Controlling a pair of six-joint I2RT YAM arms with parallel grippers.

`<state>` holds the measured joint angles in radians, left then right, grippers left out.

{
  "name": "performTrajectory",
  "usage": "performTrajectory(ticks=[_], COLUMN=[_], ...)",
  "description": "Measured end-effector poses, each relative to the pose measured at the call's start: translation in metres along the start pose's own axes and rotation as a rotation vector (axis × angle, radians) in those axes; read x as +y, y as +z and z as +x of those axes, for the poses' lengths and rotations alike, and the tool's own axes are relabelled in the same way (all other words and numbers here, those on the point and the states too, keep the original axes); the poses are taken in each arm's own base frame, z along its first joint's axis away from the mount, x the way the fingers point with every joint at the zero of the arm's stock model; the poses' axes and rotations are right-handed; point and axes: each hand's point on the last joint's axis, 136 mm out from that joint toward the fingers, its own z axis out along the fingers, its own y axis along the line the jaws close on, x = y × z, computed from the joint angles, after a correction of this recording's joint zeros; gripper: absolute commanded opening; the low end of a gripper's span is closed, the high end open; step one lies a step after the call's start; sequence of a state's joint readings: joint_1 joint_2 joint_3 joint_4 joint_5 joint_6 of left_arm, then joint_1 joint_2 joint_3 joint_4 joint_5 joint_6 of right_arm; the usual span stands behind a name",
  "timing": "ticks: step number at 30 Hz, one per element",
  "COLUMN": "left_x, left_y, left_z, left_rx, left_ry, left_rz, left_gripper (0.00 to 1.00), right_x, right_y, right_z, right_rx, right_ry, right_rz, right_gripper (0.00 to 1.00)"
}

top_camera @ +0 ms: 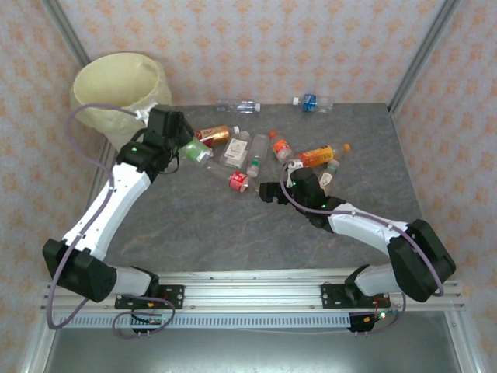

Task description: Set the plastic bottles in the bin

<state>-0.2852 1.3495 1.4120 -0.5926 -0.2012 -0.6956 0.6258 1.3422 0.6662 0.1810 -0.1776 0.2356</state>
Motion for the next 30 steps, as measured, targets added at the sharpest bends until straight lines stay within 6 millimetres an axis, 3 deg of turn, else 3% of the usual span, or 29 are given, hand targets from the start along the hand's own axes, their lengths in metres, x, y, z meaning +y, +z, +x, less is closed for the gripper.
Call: performTrajectory(ticks=[6,11,15,18,24,30], left_x=[0.007,0.031,0.035,0.038,0.065,0.077], left_y=[-0.038,-0.041,-0.041,-0.036,-0.009,0.025], left_z=[-0.070,-0.110,-0.142,-0.166,-0.220,-0.230], left_rx=[-0.245,-0.360,-0.430,-0.478,-0.553,-0.525], left_ry=[0.016,-0.024,-0.055,-0.079,-0.139,-0.117], left_rz=[-0.050,-0.132,-0.161,-0.177,-0.274,-0.348], left_gripper=[0.51,0.51,0.52,0.52,0.52,0.52], right_x=[-0.001,-0.002,-0.001,-0.001,-0.005,-0.007], right_y=[-0.001,-0.006,-0.014,-0.016,-0.016,-0.019], right_z=[-0.008,-0.019,-0.028,-0.030,-0.028,-0.028], right_rx=[-0.025,-0.062,-0.095,-0.106,-0.097,-0.099], right_ry=[0.037,0.042,0.045,0.048,0.054,0.060], right_rz=[0.016,0.031,0.036,0.040,0.057,0.071], right_gripper=[0.99,0.99,0.99,0.99,0.99,0.99])
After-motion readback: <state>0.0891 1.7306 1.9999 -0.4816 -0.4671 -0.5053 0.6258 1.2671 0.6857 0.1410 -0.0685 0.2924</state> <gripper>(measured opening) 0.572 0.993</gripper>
